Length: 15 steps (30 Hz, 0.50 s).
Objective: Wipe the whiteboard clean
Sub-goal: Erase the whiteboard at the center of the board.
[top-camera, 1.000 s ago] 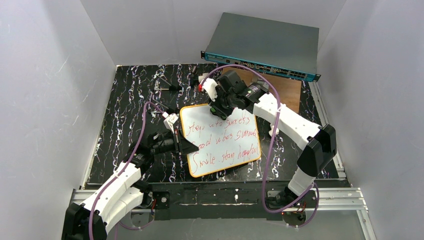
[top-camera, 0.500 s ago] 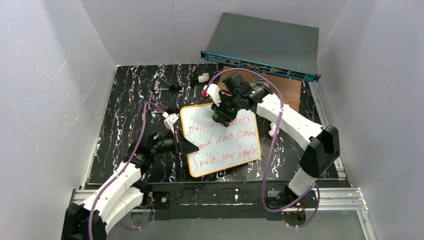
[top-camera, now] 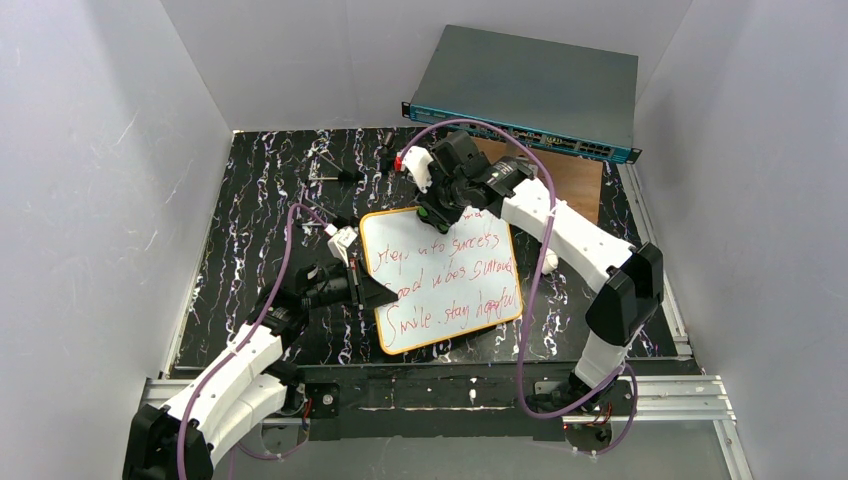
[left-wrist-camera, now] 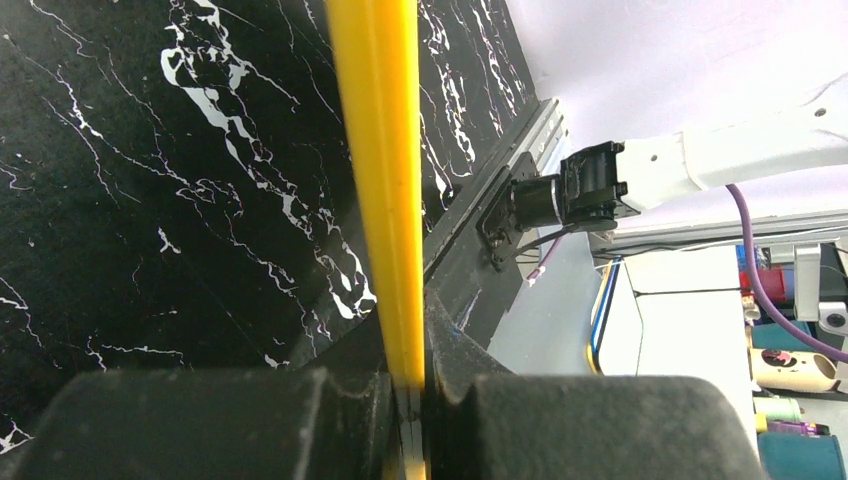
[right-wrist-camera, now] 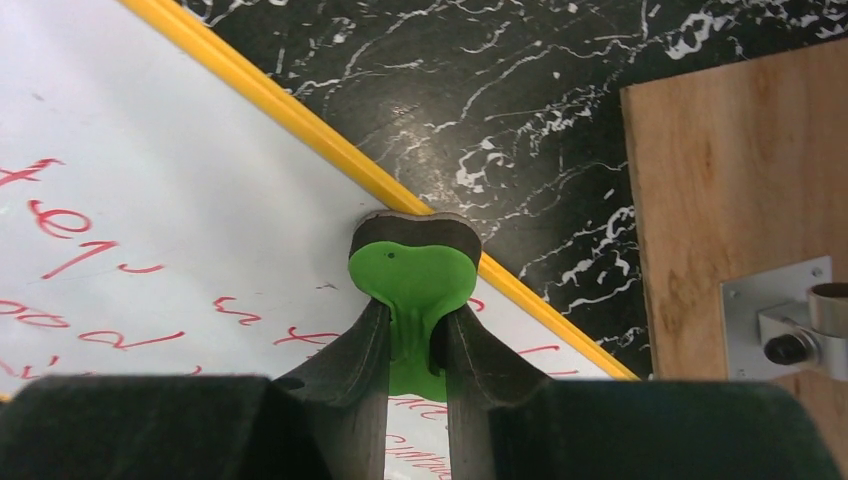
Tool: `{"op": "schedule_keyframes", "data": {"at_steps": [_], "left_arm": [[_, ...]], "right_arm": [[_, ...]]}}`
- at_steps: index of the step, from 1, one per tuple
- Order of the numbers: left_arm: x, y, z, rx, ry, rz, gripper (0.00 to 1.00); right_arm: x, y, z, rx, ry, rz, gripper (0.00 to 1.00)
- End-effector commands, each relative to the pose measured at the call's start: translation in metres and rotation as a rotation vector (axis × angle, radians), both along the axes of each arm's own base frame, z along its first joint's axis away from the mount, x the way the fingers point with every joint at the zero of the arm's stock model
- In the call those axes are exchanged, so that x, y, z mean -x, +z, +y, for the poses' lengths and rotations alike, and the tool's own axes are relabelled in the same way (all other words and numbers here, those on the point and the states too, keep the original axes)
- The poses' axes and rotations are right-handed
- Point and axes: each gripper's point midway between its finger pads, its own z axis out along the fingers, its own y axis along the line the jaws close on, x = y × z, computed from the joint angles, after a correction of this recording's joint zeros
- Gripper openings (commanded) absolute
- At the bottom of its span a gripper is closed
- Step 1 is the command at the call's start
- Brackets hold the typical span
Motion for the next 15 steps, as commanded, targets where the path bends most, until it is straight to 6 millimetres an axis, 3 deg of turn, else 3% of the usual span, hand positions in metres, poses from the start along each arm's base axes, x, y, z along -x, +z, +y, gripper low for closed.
{"op": "schedule_keyframes", "data": {"at_steps": [1,6,11,15], "left_arm": [[0.003,0.031,-0.01,0.031,-0.114,-0.221,0.0],[0.003,0.031,-0.01,0.029,-0.115,-0.221,0.0],[0.003,0.03,-0.01,0.028,-0.116,-0.22,0.0],[0.003,0.03,-0.01,0.026,-0.115,-0.219,0.0]], "right_arm": [[-0.033,-0.007,-0.022,0.079,-0.098,-0.122,0.01],[-0.026,-0.014,-0.035,0.116,-0.071,-0.12,0.01],[0.018,-0.013,-0.016,0.031,0.129,0.013,0.01],[0.033,0.003,0.002,-0.034,0.205,0.055,0.01]]}}
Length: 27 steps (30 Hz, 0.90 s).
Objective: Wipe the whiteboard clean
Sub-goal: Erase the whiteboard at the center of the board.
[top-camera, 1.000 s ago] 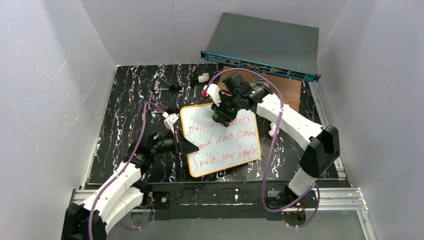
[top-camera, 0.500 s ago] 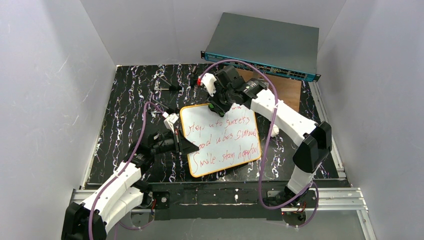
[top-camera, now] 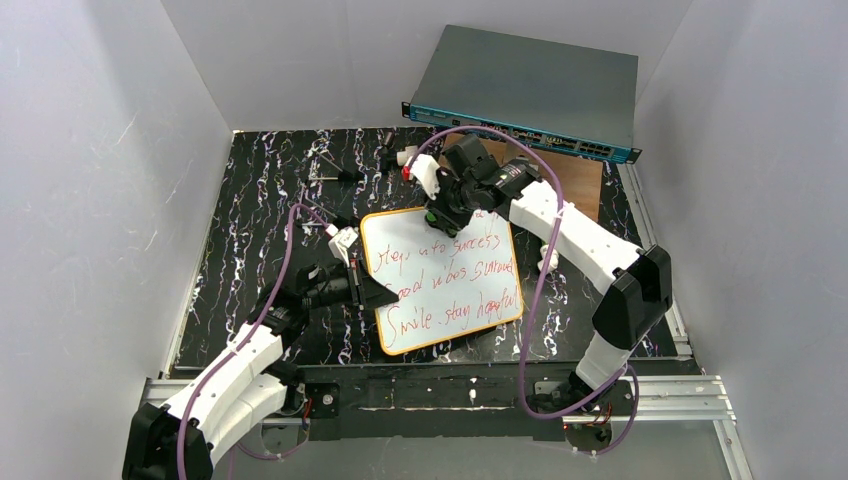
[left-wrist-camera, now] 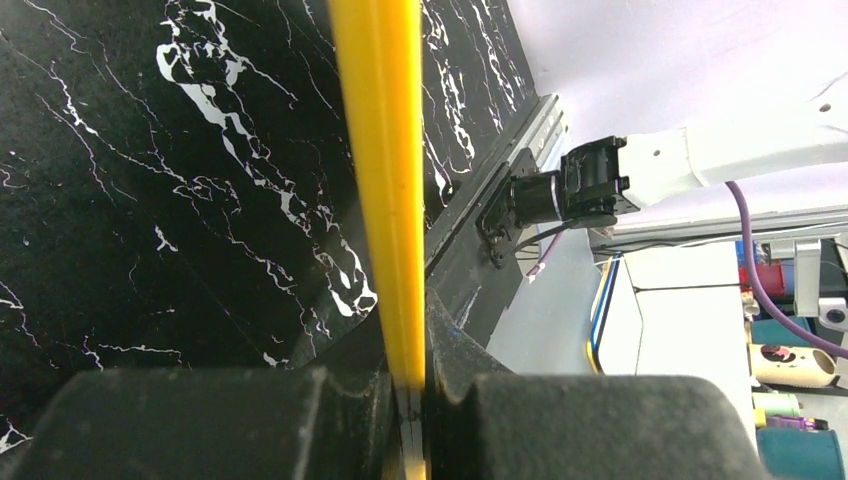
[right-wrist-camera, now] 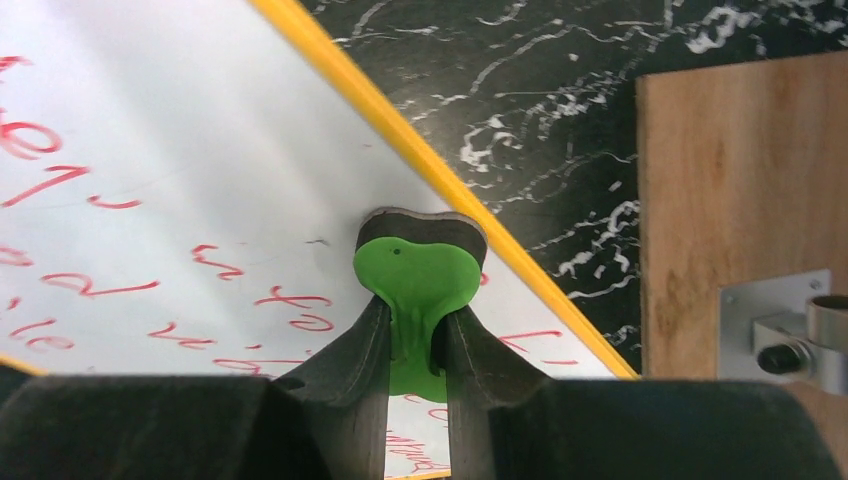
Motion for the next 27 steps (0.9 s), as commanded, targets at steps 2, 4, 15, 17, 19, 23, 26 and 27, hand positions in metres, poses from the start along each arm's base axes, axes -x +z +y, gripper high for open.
{"op": "schedule_keyframes", "data": {"at_steps": [2,4,15,17,19,23,26,27], "left_arm": [[0.002,0.031,-0.009,0.029,-0.115,-0.23,0.0],[0.002,0.031,-0.009,0.028,-0.115,-0.233,0.0],[0.002,0.03,-0.009,0.022,-0.115,-0.231,0.0],[0.003,0.031,-0.009,0.022,-0.117,-0.233,0.0],[0.003,0.03,-0.009,0.022,-0.117,-0.233,0.0],[0.003,0.031,-0.009,0.022,-0.118,-0.234,0.0],[0.002,0.03,-0.009,0.021,-0.118,-0.232,0.0],[0.002,0.03,-0.009,0.021,-0.118,-0.232,0.0]], "right_arm": [[0.029,0.023,0.025,-0.089,0.123,0.091,0.01],[0.013,0.033,0.027,-0.102,0.052,0.051,0.01],[-0.029,0.018,-0.01,0.013,-0.161,-0.11,0.01],[-0.026,0.011,-0.018,0.028,-0.155,-0.109,0.01],[-0.021,0.002,-0.024,0.043,-0.135,-0.093,0.01],[0.013,-0.013,-0.021,0.021,-0.003,0.01,0.01],[0.045,-0.016,-0.011,-0.034,0.12,0.113,0.01],[0.05,-0.014,-0.007,-0.051,0.142,0.128,0.01]]}}
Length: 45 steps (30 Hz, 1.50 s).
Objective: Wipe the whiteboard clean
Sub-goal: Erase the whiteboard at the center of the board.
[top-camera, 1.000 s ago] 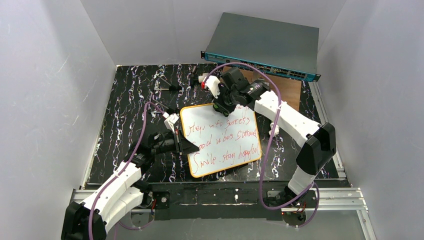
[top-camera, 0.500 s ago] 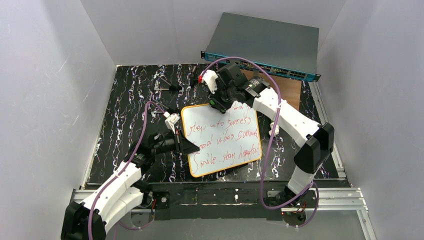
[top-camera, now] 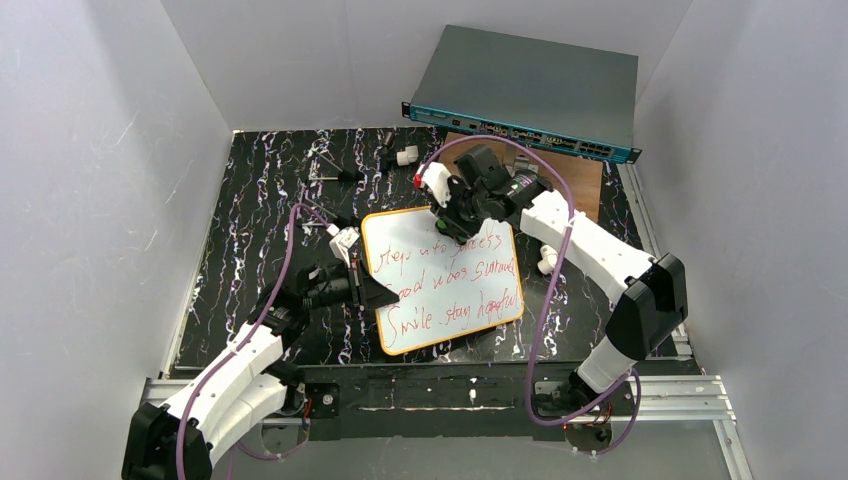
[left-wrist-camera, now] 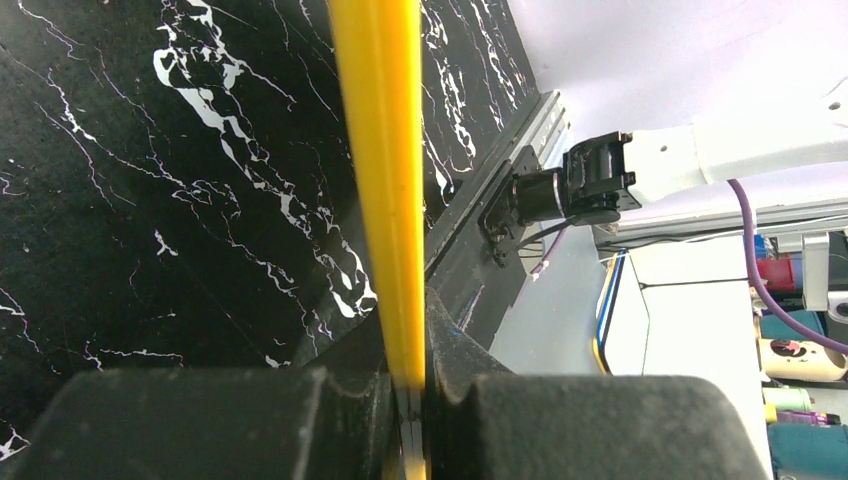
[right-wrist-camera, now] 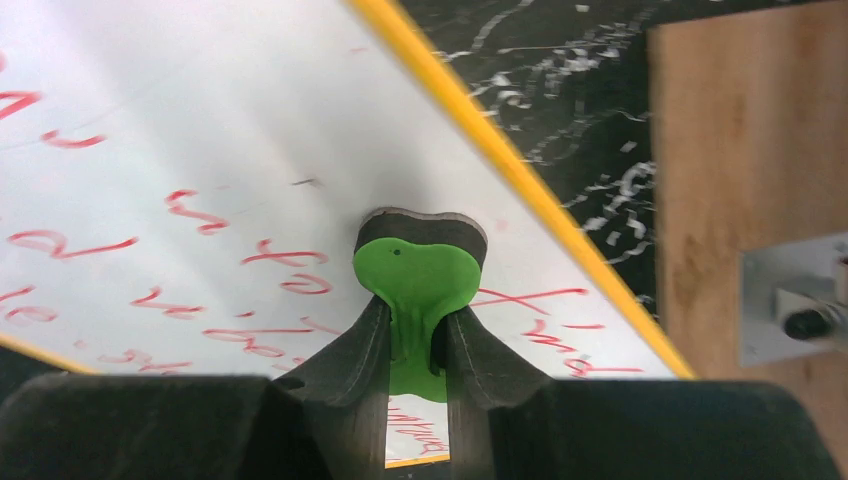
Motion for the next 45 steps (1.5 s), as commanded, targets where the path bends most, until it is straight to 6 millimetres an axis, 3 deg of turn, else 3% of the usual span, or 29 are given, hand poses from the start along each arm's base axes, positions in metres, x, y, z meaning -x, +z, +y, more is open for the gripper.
{"op": "schedule_keyframes", "data": {"at_steps": [1,4,8,11,14,17,21,26,29,32,37,41,45], "left_arm": [[0.002,0.029,-0.009,0.025,-0.108,-0.211,0.0],[0.002,0.029,-0.009,0.025,-0.109,-0.21,0.0],[0.002,0.029,-0.009,0.025,-0.11,-0.209,0.0],[0.003,0.028,-0.009,0.024,-0.114,-0.208,0.0],[0.003,0.028,-0.009,0.023,-0.115,-0.209,0.0],[0.003,0.028,-0.009,0.022,-0.115,-0.209,0.0],[0.003,0.028,-0.01,0.021,-0.117,-0.21,0.0],[0.003,0.028,-0.01,0.021,-0.118,-0.212,0.0],[0.002,0.027,-0.01,0.019,-0.117,-0.21,0.0],[0.002,0.025,-0.009,0.011,-0.117,-0.201,0.0],[0.002,0.023,-0.009,0.004,-0.115,-0.194,0.0],[0.002,0.022,-0.01,0.007,-0.117,-0.19,0.0],[0.003,0.023,-0.01,0.01,-0.118,-0.19,0.0]], "right_arm": [[0.045,0.001,0.018,-0.088,0.188,0.135,0.01],[0.036,0.014,0.025,-0.113,0.152,0.125,0.01],[-0.001,0.036,0.025,-0.167,0.005,0.072,0.01],[-0.023,0.036,0.013,-0.162,-0.097,0.04,0.01],[-0.031,0.026,0.0,-0.132,-0.149,0.025,0.01],[-0.03,0.014,-0.012,-0.094,-0.149,0.023,0.01],[-0.014,-0.002,-0.022,-0.068,-0.098,0.042,0.01],[0.044,-0.008,-0.01,-0.156,0.126,0.202,0.01],[0.066,0.004,0.002,-0.241,0.221,0.279,0.01],[0.08,0.032,0.012,-0.34,0.28,0.34,0.01],[0.057,0.056,0.003,-0.362,0.184,0.264,0.01],[0.03,0.039,-0.015,-0.312,0.034,0.177,0.01],[0.016,0.022,-0.026,-0.263,-0.047,0.119,0.01]]}}
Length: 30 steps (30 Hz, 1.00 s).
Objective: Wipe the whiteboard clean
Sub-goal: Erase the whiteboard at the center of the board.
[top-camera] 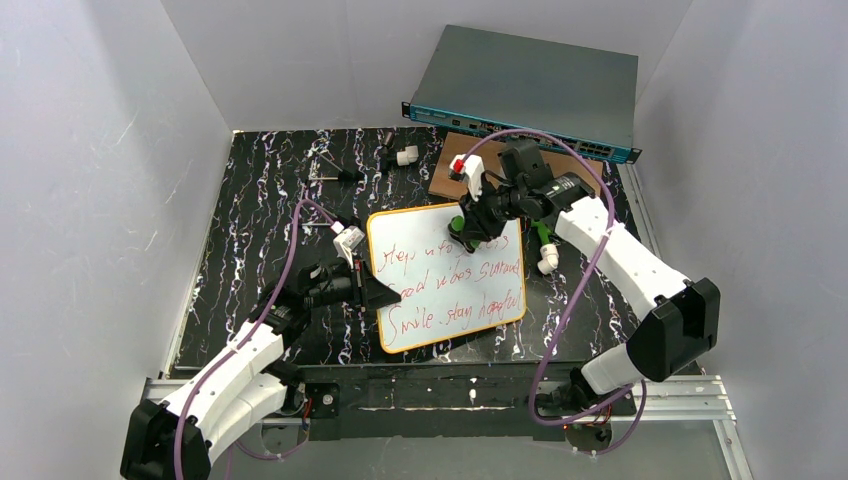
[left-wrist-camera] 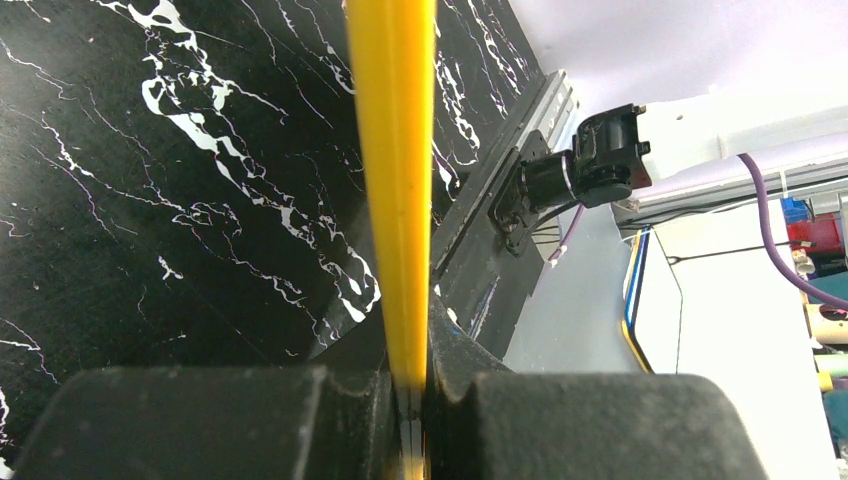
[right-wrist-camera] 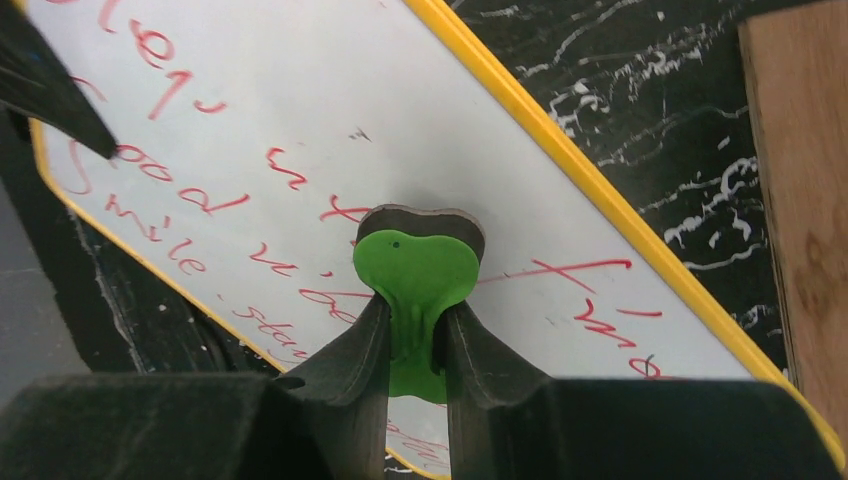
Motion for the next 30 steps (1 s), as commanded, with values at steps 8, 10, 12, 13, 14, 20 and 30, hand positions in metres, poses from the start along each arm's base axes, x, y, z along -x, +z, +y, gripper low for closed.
{"op": "schedule_keyframes", "data": {"at_steps": [8,10,12,13,14,20,30], "left_arm": [[0.003,0.016,-0.005,0.019,-0.061,-0.087,0.0],[0.002,0.017,-0.005,0.024,-0.057,-0.086,0.0],[0.002,0.018,-0.005,0.029,-0.049,-0.09,0.0],[0.002,0.018,-0.005,0.031,-0.047,-0.093,0.0],[0.002,0.018,-0.005,0.033,-0.045,-0.096,0.0],[0.005,0.024,-0.005,0.052,-0.059,-0.139,0.0],[0.003,0.024,-0.006,0.054,-0.062,-0.166,0.0]], "right_arm": [[-0.035,-0.019,-0.018,0.095,-0.174,-0.129,0.01],[-0.032,-0.025,-0.018,0.116,-0.158,-0.147,0.01],[-0.023,-0.031,-0.016,0.119,-0.117,-0.141,0.01],[-0.017,-0.033,-0.013,0.116,-0.088,-0.136,0.01],[-0.012,-0.033,-0.009,0.111,-0.059,-0.133,0.01],[0.006,-0.021,0.02,0.067,0.034,-0.112,0.01],[-0.044,-0.012,0.008,0.157,-0.181,-0.223,0.01]]}}
